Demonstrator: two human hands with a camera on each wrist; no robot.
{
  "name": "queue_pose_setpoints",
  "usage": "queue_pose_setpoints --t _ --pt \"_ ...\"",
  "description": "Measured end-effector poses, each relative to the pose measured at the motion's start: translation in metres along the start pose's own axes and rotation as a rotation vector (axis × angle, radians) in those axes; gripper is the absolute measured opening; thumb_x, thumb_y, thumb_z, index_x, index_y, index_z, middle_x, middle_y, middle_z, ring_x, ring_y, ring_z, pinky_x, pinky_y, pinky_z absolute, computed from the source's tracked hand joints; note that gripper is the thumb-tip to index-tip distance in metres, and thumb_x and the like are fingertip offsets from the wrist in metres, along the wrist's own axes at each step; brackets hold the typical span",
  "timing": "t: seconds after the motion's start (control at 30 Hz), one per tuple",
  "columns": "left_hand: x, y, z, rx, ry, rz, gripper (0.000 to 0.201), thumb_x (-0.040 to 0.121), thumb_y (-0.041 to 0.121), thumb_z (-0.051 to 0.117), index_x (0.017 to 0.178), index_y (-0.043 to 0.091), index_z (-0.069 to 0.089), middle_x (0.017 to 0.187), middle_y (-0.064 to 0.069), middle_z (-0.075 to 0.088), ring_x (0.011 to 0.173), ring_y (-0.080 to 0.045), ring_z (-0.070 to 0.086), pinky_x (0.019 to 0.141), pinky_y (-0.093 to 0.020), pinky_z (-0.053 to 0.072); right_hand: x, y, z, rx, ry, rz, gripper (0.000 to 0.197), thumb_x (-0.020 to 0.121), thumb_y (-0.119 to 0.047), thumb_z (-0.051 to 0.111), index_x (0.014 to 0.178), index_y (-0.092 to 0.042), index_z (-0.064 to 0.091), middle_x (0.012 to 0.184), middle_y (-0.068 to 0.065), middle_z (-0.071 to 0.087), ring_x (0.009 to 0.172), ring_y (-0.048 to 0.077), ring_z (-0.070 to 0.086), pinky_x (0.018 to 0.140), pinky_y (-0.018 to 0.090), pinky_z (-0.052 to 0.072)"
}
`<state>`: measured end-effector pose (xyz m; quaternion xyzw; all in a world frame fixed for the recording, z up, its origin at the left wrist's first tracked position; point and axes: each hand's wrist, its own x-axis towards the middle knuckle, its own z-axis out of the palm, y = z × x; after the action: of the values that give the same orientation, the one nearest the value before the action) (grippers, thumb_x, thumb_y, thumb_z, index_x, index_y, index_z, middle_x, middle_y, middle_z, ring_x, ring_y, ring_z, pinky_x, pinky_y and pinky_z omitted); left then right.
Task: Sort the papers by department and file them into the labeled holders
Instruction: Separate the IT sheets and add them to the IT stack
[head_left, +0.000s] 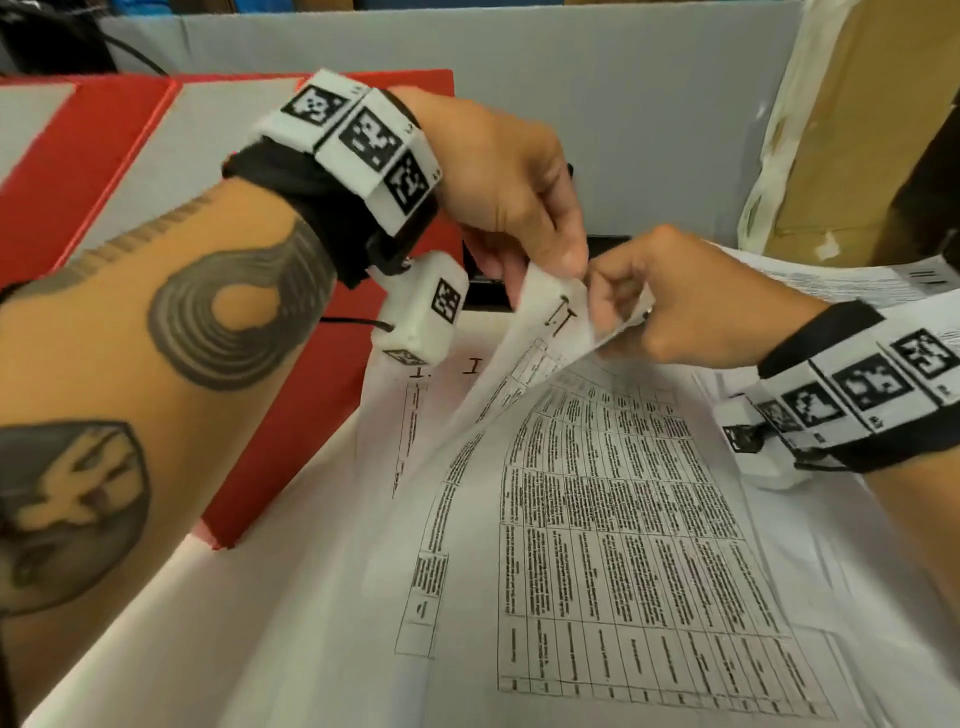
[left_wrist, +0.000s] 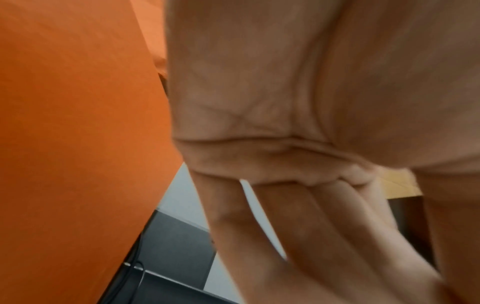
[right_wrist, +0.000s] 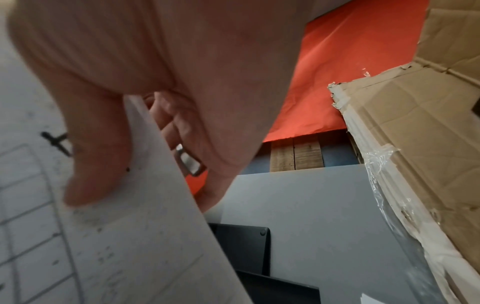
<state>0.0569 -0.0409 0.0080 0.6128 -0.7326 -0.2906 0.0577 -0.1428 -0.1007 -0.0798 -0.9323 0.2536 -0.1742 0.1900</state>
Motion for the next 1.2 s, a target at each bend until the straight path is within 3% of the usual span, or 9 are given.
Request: queue_pose_setpoints --t 0.13,0.27,0.33,0.53,0.67,0.8,0.93,1.13,1.2 --pt "0.011 -0.030 0.008 -0.164 0.032 -0.116 0.040 0.106 0.039 0.047 0.121 0.009 0.069 0.100 -0.006 0.080 0.091 -0.024 0.078 0.085 -0.041 0.060 -0.002 0.002 -0.005 0.095 -0.122 -0.050 0.053 0.065 0.005 0.089 0.092 -0.029 0.058 0.078 -0.007 0.071 0.070 0.017 0.067 0.068 0.049 0.055" --pt "0.040 -0.059 0.032 0.349 -0.058 -0.315 0.045 0.079 0.058 0.080 0.109 0.025 0.077 0.089 0.010 0.079 0.090 -0.016 0.076 0.091 -0.045 0.060 -0.004 0.000 -0.004 0.114 -0.306 -0.131 0.049 0.071 0.010 0.084 0.069 -0.038 0.076 0.071 -0.007 0.071 0.069 0.011 0.067 0.071 0.035 0.053" --pt "0.052 -0.066 0.046 0.543 -0.129 -0.391 0.061 0.069 0.061 0.086 0.118 0.028 0.073 0.109 0.010 0.074 0.106 -0.018 0.068 0.098 -0.044 0.055 -0.002 0.002 -0.003 0.170 -0.326 -0.142 0.048 0.072 0.011 0.084 0.065 -0.036 0.077 0.075 -0.003 0.073 0.072 0.014 0.068 0.073 0.033 0.053" --pt "0.069 -0.079 0.054 0.612 -0.013 -0.362 0.052 0.070 0.041 0.092 0.114 0.021 0.073 0.109 0.003 0.072 0.099 -0.019 0.068 0.086 -0.033 0.056 -0.002 0.008 -0.002 0.113 -0.305 -0.128 0.037 0.078 0.008 0.081 0.074 -0.029 0.079 0.079 -0.004 0.076 0.079 0.018 0.073 0.079 0.052 0.061" --pt "0.070 -0.083 0.047 0.640 0.137 -0.333 0.029 0.088 0.028 0.079 0.113 0.012 0.077 0.094 0.001 0.072 0.084 -0.017 0.065 0.076 -0.029 0.050 -0.002 0.002 -0.004 0.099 -0.157 -0.112 0.028 0.080 -0.006 0.085 0.088 -0.032 0.079 0.084 -0.017 0.077 0.083 0.006 0.073 0.076 0.035 0.059" --pt "0.073 -0.094 0.027 0.915 0.217 -0.237 0.041 0.110 0.020 0.038 0.135 -0.007 0.057 0.130 -0.028 0.060 0.117 -0.042 0.057 0.063 -0.011 0.047 -0.004 -0.014 -0.012 0.254 0.070 -0.113 0.028 0.080 -0.013 0.085 0.106 -0.020 0.078 0.101 -0.015 0.079 0.093 0.005 0.076 0.081 0.035 0.063" --pt "0.049 -0.063 0.020 0.583 0.314 -0.259 0.018 0.091 0.021 0.072 0.081 0.007 0.068 0.073 -0.007 0.065 0.067 -0.024 0.064 0.055 -0.034 0.053 -0.004 -0.020 -0.010 0.040 -0.053 -0.025 0.015 0.085 -0.025 0.083 0.098 -0.030 0.081 0.090 -0.019 0.078 0.081 -0.001 0.074 0.073 0.033 0.063" --pt "0.015 -0.014 0.006 0.267 0.041 -0.093 0.013 0.086 0.011 0.077 0.093 0.022 0.075 0.079 0.003 0.079 0.081 -0.018 0.076 0.078 -0.033 0.060 0.009 0.004 0.005 -0.307 -0.090 0.017 0.035 0.088 -0.038 0.076 0.121 -0.027 0.073 0.141 -0.014 0.051 0.120 0.011 0.054 0.100 0.036 0.048" --pt "0.007 -0.008 0.004 0.128 -0.080 -0.036 0.013 0.090 0.009 0.074 0.102 0.016 0.074 0.091 -0.002 0.081 0.090 -0.020 0.078 0.087 -0.035 0.059 0.007 0.003 0.003 -0.221 -0.061 -0.006 0.029 0.084 -0.029 0.080 0.112 -0.031 0.074 0.132 -0.016 0.061 0.114 0.010 0.061 0.095 0.038 0.051"
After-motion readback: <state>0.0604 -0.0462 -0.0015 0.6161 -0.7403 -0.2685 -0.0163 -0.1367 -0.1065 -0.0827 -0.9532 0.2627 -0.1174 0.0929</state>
